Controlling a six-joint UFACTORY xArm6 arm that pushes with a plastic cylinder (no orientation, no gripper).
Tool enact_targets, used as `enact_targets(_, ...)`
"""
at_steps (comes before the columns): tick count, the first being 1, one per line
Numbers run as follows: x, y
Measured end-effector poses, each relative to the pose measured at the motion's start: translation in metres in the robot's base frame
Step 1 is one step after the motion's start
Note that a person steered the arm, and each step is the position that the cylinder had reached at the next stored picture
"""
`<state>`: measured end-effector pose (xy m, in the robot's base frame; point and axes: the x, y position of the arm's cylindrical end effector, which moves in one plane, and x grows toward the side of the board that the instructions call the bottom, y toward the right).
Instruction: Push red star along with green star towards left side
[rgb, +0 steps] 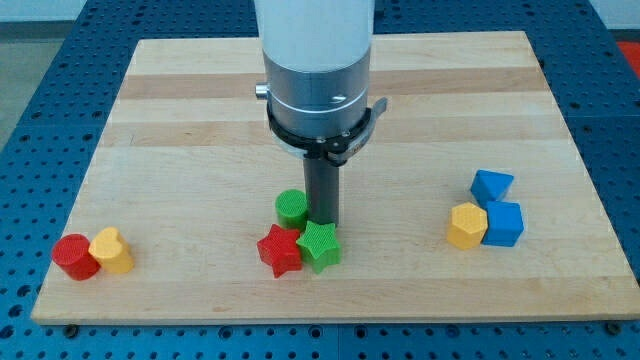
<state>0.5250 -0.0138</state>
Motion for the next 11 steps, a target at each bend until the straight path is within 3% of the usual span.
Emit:
enact_targets(2, 0.0, 0.089)
enact_targets(5, 0.047, 0.036)
enact_targets(11, 0.047, -0.072)
